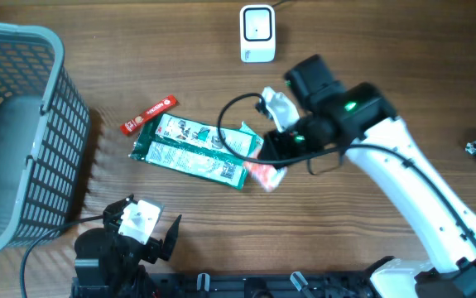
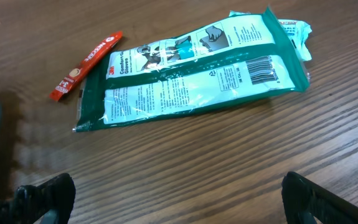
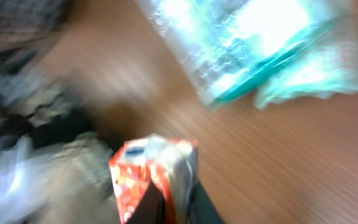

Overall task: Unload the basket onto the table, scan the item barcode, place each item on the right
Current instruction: 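Hold the snack pack under the white scanner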

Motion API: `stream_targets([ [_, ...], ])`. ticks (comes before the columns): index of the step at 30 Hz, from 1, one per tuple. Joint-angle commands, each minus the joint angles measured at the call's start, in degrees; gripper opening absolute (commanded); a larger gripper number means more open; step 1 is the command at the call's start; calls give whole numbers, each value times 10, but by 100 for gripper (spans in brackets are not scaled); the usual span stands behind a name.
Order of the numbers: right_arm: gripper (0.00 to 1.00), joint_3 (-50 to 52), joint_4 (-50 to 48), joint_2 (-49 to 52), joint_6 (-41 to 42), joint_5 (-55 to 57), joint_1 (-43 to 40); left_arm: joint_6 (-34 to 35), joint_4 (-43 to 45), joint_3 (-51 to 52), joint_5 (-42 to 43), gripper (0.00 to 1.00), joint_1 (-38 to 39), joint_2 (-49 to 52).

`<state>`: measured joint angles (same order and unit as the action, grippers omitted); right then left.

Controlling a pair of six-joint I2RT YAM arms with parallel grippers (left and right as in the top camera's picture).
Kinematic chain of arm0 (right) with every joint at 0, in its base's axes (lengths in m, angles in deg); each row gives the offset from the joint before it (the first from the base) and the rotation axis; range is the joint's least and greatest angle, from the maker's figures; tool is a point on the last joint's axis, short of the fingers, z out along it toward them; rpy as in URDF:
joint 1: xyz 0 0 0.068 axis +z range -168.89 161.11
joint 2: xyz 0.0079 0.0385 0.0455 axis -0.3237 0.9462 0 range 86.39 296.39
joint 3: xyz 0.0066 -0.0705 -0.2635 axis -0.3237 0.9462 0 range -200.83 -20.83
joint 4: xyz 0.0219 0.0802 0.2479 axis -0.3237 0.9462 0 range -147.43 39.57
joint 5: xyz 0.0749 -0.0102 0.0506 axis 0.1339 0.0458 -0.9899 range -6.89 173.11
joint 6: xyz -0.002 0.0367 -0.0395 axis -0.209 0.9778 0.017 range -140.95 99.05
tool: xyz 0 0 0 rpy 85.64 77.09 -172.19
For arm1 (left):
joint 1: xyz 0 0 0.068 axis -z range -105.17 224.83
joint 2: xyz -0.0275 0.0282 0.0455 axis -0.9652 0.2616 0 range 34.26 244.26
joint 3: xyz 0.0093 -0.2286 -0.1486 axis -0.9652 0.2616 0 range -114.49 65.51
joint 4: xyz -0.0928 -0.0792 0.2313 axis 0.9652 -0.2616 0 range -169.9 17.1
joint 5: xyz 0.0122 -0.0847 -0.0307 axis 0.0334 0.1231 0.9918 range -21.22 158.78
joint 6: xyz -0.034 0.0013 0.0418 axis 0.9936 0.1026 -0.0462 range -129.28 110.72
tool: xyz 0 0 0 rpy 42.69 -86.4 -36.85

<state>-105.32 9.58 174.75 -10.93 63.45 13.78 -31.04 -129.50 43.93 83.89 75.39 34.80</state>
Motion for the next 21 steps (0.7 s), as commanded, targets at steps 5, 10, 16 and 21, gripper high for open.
stream_targets([
  [5,5,6,-325,78,-13,600,55,-3,0,3,9,100,-3,-2],
  [10,5,6,-540,161,-116,591,23,-3,0,3,9,100,-3,-2],
  [16,5,-5,-707,218,-143,449,-40,-3,0,3,9,100,-3,-2],
  [21,5,-52,-738,280,-251,446,-50,-3,0,3,9,100,-3,-2],
])
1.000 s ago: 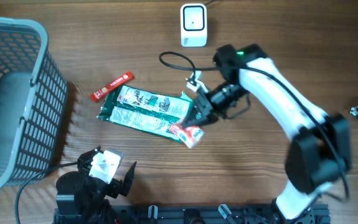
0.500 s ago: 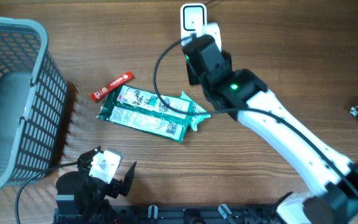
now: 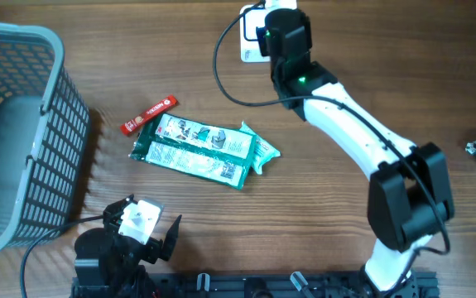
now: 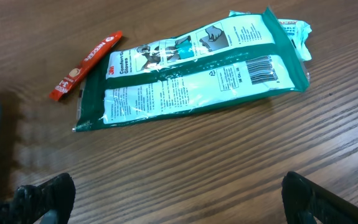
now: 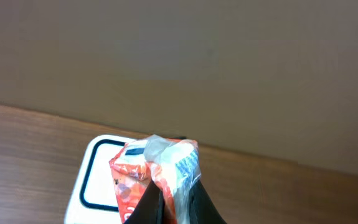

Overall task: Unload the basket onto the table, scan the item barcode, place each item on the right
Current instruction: 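Hold the snack pack under the white scanner, then carry the snack pack right and drop it at the right edge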

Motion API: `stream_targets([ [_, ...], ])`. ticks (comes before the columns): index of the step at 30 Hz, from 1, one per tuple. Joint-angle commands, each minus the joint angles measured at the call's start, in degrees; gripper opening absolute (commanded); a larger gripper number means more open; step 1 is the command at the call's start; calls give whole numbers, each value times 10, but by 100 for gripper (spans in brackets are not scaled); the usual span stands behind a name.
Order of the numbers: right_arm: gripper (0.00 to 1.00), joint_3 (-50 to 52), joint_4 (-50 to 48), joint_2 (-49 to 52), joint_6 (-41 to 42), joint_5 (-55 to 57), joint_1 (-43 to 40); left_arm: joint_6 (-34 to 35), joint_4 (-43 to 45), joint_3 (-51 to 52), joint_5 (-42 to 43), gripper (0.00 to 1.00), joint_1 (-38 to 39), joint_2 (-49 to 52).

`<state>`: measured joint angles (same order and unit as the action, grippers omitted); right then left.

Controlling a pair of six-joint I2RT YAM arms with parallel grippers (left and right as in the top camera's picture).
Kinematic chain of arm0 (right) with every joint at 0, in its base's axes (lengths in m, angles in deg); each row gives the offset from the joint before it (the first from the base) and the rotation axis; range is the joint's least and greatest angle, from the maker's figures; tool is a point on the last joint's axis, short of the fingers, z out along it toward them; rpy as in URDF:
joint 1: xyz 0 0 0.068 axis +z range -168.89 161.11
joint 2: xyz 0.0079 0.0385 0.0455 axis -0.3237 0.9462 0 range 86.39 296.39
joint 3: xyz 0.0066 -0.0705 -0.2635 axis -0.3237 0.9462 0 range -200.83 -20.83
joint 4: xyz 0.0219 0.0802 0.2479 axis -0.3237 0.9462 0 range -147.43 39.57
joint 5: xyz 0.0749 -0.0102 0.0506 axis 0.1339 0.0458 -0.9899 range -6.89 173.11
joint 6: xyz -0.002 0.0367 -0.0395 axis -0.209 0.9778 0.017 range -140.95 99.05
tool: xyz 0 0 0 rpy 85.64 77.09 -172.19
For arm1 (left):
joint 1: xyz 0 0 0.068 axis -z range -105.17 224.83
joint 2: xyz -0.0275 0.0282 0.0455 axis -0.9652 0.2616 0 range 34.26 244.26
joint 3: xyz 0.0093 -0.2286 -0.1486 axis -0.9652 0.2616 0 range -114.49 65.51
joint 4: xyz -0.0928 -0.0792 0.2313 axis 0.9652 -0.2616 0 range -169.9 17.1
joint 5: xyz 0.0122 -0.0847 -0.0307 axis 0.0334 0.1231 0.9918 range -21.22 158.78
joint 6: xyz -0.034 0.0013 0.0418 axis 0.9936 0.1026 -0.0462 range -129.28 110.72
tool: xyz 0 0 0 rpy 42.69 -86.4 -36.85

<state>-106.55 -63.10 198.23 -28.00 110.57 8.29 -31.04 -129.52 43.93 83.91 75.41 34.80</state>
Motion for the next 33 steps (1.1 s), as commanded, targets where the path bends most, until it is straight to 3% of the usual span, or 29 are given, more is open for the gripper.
stream_targets([
  [1,5,-54,-11,60,-91,-25,5,-3,0,3,9,100,-4,-2],
  [8,5,-198,23,182,-112,-23,-6,-3,0,3,9,100,-4,-2],
  [18,4,-229,67,234,-106,25,-7,-3,0,3,9,100,-4,-2],
  [23,4,-310,270,215,-43,41,-9,-3,0,3,9,100,-4,-2],
  [28,4,-320,466,165,80,155,-30,-3,0,3,9,100,-4,-2],
  [33,5,-310,645,162,256,217,-140,-3,0,3,9,100,-4,-2],
])
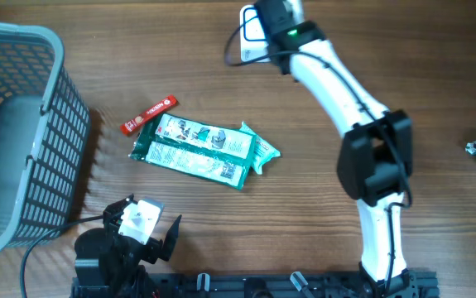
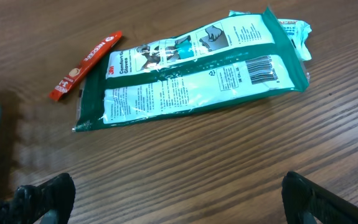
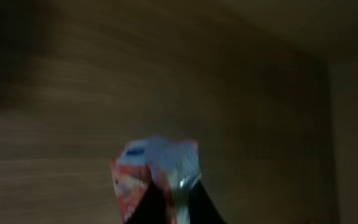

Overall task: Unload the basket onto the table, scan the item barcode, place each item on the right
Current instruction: 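Carry the snack pack right and drop it at the right edge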

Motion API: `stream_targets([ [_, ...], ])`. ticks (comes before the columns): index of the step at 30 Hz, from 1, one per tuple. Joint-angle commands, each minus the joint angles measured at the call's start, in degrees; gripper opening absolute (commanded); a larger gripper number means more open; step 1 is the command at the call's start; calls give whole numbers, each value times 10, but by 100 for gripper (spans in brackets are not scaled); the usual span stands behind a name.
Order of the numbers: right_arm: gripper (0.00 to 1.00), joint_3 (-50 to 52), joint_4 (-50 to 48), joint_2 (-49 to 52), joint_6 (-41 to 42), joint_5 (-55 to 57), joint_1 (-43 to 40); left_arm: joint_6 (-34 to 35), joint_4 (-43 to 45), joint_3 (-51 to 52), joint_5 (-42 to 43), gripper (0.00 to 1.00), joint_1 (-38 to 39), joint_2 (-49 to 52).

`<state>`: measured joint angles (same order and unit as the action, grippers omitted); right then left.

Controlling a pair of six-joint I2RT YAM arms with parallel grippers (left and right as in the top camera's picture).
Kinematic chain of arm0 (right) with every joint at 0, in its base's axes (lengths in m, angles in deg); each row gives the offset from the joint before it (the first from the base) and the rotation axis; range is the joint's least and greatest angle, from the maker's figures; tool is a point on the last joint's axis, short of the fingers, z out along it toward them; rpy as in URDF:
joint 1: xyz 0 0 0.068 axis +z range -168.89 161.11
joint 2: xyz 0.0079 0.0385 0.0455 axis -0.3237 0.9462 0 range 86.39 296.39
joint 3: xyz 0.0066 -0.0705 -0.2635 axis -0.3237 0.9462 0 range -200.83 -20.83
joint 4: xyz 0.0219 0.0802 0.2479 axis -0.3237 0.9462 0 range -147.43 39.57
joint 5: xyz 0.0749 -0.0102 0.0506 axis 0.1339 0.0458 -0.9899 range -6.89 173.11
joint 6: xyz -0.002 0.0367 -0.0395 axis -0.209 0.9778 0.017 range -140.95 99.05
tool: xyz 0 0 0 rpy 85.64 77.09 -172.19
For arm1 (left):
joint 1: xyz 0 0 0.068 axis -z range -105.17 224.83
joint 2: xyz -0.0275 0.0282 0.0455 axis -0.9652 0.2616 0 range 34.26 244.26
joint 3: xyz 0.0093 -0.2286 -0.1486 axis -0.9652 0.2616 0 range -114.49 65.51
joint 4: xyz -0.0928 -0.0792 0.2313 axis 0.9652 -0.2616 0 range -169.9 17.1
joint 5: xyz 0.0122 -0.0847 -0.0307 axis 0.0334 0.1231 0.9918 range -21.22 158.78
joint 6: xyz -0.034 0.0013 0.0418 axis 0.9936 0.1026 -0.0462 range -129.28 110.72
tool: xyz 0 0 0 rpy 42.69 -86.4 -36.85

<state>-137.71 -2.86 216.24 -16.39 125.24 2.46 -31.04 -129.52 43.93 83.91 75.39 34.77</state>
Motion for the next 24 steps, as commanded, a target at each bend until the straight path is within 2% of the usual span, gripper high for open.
stream_targets([
  [1,4,11,66,-18,172,70,-124,-3,0,3,9,100,-3,-1],
  [5,4,56,53,-18,198,43,-259,-3,0,3,9,100,-3,-1],
  [11,4,95,14,-18,196,-101,-428,-3,0,3,9,100,-3,-1],
  [12,10,95,11,-18,195,-126,-448,-3,0,3,9,100,-3,-1],
  [13,30,91,10,-18,192,-155,-466,-3,0,3,9,100,-3,-1],
  [14,70,86,12,-18,172,-198,-481,-3,0,3,9,100,-3,-1],
  [15,100,80,12,-18,148,-239,-489,-3,0,3,9,100,-3,-1],
  [16,100,69,17,-19,123,-290,-497,-3,0,3,9,100,-3,-1],
  [19,100,40,42,-36,118,-378,-499,-3,0,3,9,100,-3,-1],
  [24,100,38,97,-121,104,-583,-445,-3,0,3,9,100,-3,-1],
])
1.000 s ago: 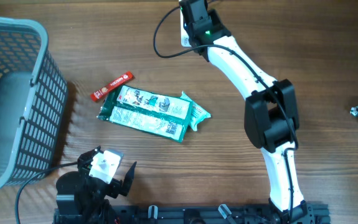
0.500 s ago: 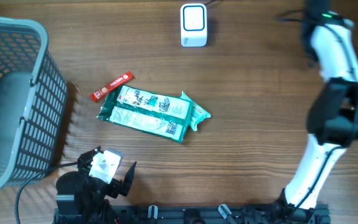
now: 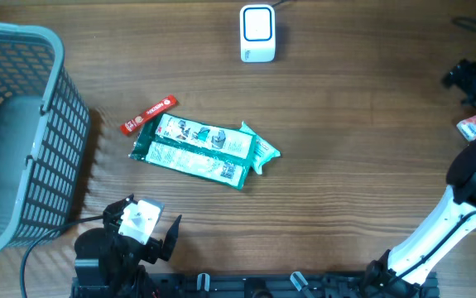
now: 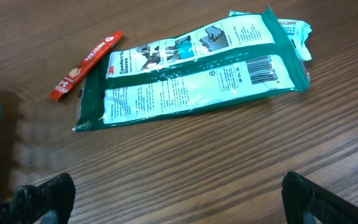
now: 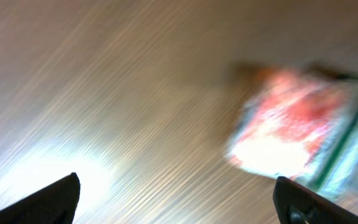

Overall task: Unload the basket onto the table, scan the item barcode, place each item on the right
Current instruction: 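Carry the snack pack right and drop it at the right edge, then reach the right gripper to the green wipes pack and grasp it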

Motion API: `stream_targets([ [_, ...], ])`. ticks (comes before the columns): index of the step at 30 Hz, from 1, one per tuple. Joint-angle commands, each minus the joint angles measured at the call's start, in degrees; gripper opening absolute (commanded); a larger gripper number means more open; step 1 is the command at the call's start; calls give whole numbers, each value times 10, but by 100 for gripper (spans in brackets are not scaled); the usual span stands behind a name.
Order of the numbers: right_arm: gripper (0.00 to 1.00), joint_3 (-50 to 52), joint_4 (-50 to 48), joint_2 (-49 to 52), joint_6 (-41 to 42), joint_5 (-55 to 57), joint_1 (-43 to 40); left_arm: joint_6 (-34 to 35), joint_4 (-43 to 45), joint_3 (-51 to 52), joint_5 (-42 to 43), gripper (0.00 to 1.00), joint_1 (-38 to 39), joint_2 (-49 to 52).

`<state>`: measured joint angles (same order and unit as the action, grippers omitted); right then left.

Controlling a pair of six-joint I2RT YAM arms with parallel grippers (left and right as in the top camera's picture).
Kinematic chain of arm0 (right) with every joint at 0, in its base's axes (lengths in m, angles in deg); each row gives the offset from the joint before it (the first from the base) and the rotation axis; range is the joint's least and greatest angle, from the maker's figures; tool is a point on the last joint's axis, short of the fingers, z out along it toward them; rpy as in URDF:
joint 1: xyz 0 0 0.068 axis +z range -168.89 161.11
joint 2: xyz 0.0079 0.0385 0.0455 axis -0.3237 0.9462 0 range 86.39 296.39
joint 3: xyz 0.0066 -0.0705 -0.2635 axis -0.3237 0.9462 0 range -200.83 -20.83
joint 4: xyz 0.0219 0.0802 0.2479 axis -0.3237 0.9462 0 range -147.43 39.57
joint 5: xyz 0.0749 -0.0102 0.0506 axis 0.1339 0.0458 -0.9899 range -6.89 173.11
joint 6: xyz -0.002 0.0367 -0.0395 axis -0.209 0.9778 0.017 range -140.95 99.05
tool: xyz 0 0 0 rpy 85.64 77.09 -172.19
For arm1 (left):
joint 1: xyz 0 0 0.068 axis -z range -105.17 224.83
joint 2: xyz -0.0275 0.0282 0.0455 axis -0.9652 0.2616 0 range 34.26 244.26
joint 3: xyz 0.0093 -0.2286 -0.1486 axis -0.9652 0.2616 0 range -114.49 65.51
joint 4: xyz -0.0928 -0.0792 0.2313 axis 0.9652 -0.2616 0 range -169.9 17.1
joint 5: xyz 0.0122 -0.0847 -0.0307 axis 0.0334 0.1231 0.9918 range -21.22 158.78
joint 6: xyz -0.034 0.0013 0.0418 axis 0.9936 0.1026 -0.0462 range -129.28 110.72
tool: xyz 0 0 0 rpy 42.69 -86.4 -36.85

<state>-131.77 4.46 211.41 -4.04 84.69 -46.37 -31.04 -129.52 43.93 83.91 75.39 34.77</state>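
The white barcode scanner stands at the table's far middle. A small red and white packet lies on the wood at the right edge; in the right wrist view the packet shows blurred, ahead of the fingers. My right gripper is open and empty over the table, seen from overhead at the far right. A green glove packet with its barcode up and a red stick sachet lie mid-table. My left gripper rests open near the front edge, empty.
A grey mesh basket fills the left side. A pale green wrapper pokes out from under the green packet's right end. The right arm runs along the right edge down to its base.
My right gripper was shut on the red and white packet up by the scanner. Now it is at the right edge, open, and the packet lies on the table there.
My right gripper first held the red and white packet beside the green packet mid-table. Then it held it facing the scanner, and it was still by the scanner afterwards. Now the packet lies released at the right edge. The left arm never moved.
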Motion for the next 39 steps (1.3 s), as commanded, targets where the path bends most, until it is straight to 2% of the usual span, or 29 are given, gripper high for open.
stream_targets([
  [1,100,-21,38,-83,-19,-216,58,-3,0,3,9,100,-3,-1],
  [4,100,-21,93,-105,-29,-302,141,-3,0,3,9,100,-3,-1],
  [8,100,2,92,-103,-122,-323,271,-3,0,3,9,100,-3,-1],
  [9,100,15,76,-102,-144,-323,310,-3,0,3,9,100,-3,-1],
  [12,100,58,1,-100,-140,-347,405,-3,0,3,9,100,-3,-1],
  [17,100,122,-146,-90,-139,-365,514,-3,0,3,9,100,-3,-1],
  [24,100,123,-232,8,-140,-384,604,-3,0,3,9,100,-3,-1],
  [28,100,123,-266,59,-116,-267,626,-3,0,3,9,100,-3,-1],
  [32,100,123,-255,68,-133,-266,621,-3,0,3,9,100,-3,-1],
  [39,98,123,-144,68,-184,-286,624,-3,0,3,9,100,-3,-1],
])
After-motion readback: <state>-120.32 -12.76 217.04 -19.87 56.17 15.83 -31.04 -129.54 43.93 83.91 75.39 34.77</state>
